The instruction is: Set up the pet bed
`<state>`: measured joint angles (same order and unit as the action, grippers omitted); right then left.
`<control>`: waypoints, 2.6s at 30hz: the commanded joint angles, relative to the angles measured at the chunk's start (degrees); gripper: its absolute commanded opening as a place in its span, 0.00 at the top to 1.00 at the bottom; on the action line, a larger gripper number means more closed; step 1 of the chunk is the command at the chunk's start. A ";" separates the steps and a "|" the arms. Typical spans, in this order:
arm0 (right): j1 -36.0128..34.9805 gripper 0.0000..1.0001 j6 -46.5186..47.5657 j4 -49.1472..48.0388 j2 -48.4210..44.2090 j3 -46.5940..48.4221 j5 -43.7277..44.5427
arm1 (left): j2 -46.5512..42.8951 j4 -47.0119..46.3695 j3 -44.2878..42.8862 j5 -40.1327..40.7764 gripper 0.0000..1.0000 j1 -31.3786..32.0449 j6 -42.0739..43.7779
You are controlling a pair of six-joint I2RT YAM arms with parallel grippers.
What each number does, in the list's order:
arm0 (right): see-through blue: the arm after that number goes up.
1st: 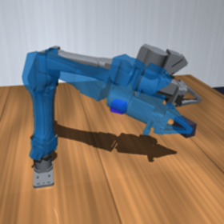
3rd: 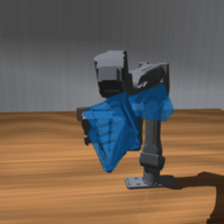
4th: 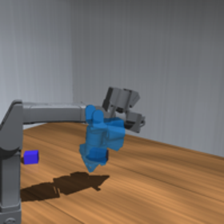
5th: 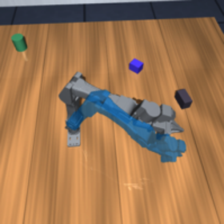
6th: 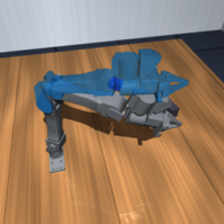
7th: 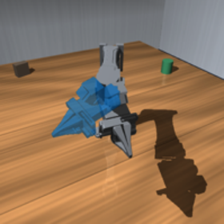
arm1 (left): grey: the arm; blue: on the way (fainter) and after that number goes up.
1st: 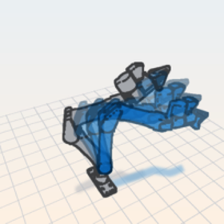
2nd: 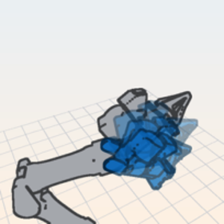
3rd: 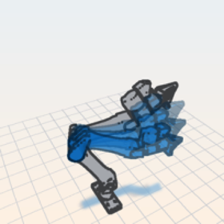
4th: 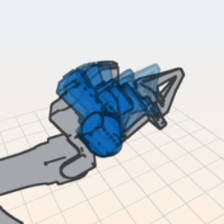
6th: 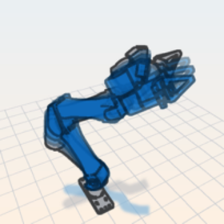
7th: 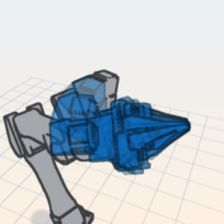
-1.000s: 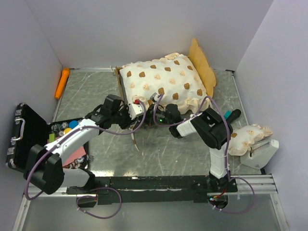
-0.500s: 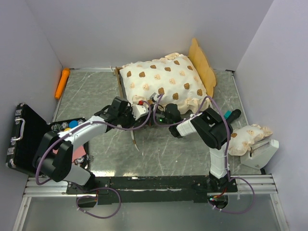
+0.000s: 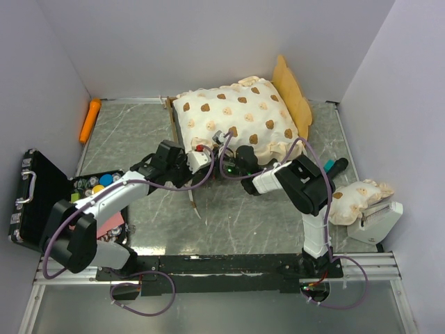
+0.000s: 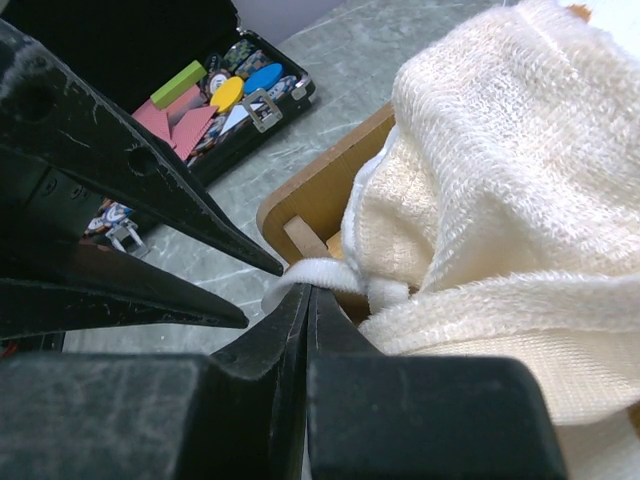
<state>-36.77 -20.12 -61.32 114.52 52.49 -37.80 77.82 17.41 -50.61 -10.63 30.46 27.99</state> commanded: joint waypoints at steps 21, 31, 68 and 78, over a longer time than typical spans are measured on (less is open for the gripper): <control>-0.14 1.00 -3.35 -1.08 5.27 3.06 2.73 | 3.12 -13.45 4.91 7.91 0.55 0.04 8.75; -0.14 1.00 -5.63 -4.33 7.38 4.90 -3.41 | 7.08 -14.51 4.91 6.33 0.51 0.13 10.15; 0.39 0.66 -3.97 -4.17 -0.33 -5.54 6.75 | -1.00 -4.49 4.03 -6.33 0.99 -5.23 0.67; -15.51 0.36 12.91 9.72 -9.85 -15.15 31.63 | -2.32 -5.11 4.47 -10.45 0.99 -6.64 -1.71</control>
<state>-44.66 -15.25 -56.69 105.71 35.94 -17.93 77.71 12.95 -45.87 -16.86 24.67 28.51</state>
